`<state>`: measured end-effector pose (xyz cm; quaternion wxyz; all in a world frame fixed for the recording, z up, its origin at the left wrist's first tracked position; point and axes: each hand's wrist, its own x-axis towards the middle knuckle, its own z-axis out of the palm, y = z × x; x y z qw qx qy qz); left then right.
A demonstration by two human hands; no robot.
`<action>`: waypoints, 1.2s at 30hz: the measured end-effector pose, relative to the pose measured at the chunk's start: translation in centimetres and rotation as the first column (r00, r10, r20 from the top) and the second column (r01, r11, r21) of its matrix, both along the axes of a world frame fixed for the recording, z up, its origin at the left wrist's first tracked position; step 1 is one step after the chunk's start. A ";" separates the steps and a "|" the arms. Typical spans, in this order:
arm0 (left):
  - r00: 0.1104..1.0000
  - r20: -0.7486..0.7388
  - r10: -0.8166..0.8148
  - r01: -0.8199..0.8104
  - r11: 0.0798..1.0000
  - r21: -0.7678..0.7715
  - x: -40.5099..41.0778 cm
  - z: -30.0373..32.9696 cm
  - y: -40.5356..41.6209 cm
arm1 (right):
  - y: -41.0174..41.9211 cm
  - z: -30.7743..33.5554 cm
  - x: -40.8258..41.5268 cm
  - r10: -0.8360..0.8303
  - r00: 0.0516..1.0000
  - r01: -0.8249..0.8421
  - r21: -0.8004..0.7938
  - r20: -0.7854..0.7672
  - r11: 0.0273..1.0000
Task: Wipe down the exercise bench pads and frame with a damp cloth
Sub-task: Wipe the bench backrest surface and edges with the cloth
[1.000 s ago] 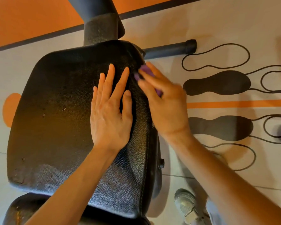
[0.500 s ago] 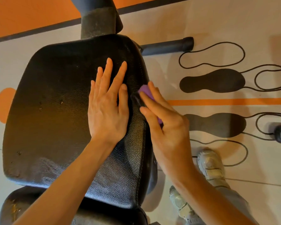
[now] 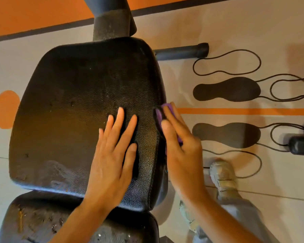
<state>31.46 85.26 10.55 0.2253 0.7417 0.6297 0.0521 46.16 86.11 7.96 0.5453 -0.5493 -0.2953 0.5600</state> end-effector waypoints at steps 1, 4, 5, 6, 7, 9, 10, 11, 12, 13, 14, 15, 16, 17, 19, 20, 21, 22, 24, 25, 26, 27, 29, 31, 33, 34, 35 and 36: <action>1.000 -0.025 0.002 -0.002 1.000 0.004 0.0 -0.4 -0.6 | 1.8 -0.8 0.2 0.007 1.000 -0.006 -0.028 0.028 1.000; 0.996 -0.080 0.026 -0.022 0.999 0.048 0.2 -1.2 -0.8 | 6.1 -1.7 0.5 -0.058 0.998 0.059 -0.059 0.019 0.997; 0.996 -0.083 0.025 -0.021 0.998 0.055 0.3 -1.4 -0.8 | 4.8 -1.4 0.0 -0.065 0.997 0.067 -0.060 0.037 0.996; 0.996 -0.082 0.025 -0.020 0.998 0.063 0.3 -1.5 -0.8 | 2.3 -1.2 -0.5 -0.078 0.996 0.081 -0.065 0.052 0.995; 0.996 -0.082 0.026 -0.020 0.997 0.072 0.2 -1.5 -0.8 | -0.8 -0.5 -1.0 -0.079 0.996 0.081 -0.055 0.034 0.995; 0.996 -0.084 0.023 -0.016 0.996 0.085 0.2 -1.5 -0.9 | -4.2 1.3 -1.4 -0.092 0.995 0.093 -0.036 0.028 0.995; 0.996 -0.086 0.022 -0.014 0.996 0.091 0.3 -1.6 -0.9 | -3.3 1.0 -1.3 -0.097 0.993 0.098 -0.020 0.063 0.995; 0.996 -0.088 0.023 -0.014 0.995 0.095 0.3 -1.6 -0.9 | -1.3 0.2 -1.1 -0.092 0.986 0.093 -0.007 0.137 0.996; 0.996 -0.091 0.025 -0.016 0.995 0.098 0.3 -1.6 -0.9 | 1.2 -0.7 -0.9 -0.100 0.974 0.103 -0.006 0.204 0.995; 0.995 -0.097 0.028 -0.018 0.995 0.102 0.3 -1.7 -0.9 | 3.6 -1.4 -0.6 -0.114 0.965 0.123 -0.023 0.235 0.992; 0.994 -0.101 0.029 -0.018 0.994 0.104 0.2 -1.7 -0.9 | 4.8 -1.4 -0.8 -0.125 0.963 0.132 -0.014 0.241 0.991; 0.995 -0.100 0.029 -0.018 0.994 0.107 0.2 -1.7 -0.9 | 4.3 -1.0 -1.3 -0.132 0.963 0.137 -0.004 0.235 0.991; 0.995 -0.095 0.029 -0.019 0.994 0.111 0.3 -1.7 -0.9 | 2.2 -1.0 -1.8 -0.123 0.965 0.126 0.000 0.234 0.992; 0.995 -0.090 0.029 -0.019 0.993 0.113 0.3 -1.7 -0.8 | -0.6 -0.4 -2.1 -0.103 0.972 0.101 0.021 0.213 0.995; 0.996 -0.080 0.032 -0.023 0.994 0.111 0.3 -1.7 -0.9 | -4.9 0.9 -2.4 -0.031 0.981 0.018 0.071 0.189 0.997; 0.997 -0.077 0.031 -0.022 0.993 0.114 0.3 -1.7 -0.9 | -4.7 0.8 -2.2 -0.025 0.978 0.006 0.093 0.205 0.996; 0.997 -0.077 0.029 -0.020 0.993 0.115 0.3 -1.7 -0.9 | -3.4 0.2 -2.0 -0.032 0.973 0.008 0.103 0.230 0.995; 0.997 -0.078 0.027 -0.018 0.993 0.115 0.3 -1.7 -1.0 | -1.2 -0.5 -1.7 -0.044 0.962 0.014 0.111 0.270 0.994; 0.997 -0.071 0.032 -0.023 0.992 0.124 0.2 -1.8 -1.0 | 3.5 -1.4 -0.9 -0.032 0.940 0.003 0.087 0.341 0.996; 0.997 -0.063 0.032 -0.023 0.992 0.127 0.1 -1.8 -1.0 | 4.2 -1.4 -0.9 -0.026 0.940 -0.005 0.090 0.341 0.996; 0.998 -0.055 0.031 -0.024 0.991 0.133 0.2 -1.8 -1.1 | 3.5 -1.4 -1.2 -0.024 0.933 -0.008 0.088 0.358 0.996; 0.998 -0.049 0.032 -0.024 0.990 0.142 0.2 -1.9 -1.1 | 1.6 -1.3 -1.5 -0.030 0.924 -0.007 0.097 0.382 0.995; 0.999 -0.042 0.027 -0.020 0.988 0.152 0.2 -1.9 -1.1 | -3.4 -0.4 -2.4 -0.007 0.916 -0.043 0.116 0.401 0.992; 0.999 -0.034 0.023 -0.017 0.987 0.157 0.2 -1.9 -1.1 | -5.4 -0.1 -3.1 0.026 0.921 -0.084 0.133 0.388 0.988; 0.999 -0.034 0.023 -0.017 0.987 0.161 0.1 -1.8 -1.1 | -2.6 -1.1 -2.6 -0.001 0.901 -0.081 0.171 0.434 0.982; 0.999 -0.034 0.026 -0.020 0.986 0.165 0.1 -1.9 -1.2 | -0.5 -1.5 -2.2 -0.014 0.893 -0.068 0.166 0.450 0.984; 0.999 -0.034 0.028 -0.022 0.985 0.172 0.1 -2.0 -1.2 | 1.3 -1.8 -1.8 -0.044 0.894 -0.039 0.176 0.446 0.984; 0.999 -0.035 0.028 -0.021 0.984 0.178 0.1 -2.1 -1.1 | 2.0 -1.8 -1.8 -0.077 0.912 0.002 0.183 0.403 0.983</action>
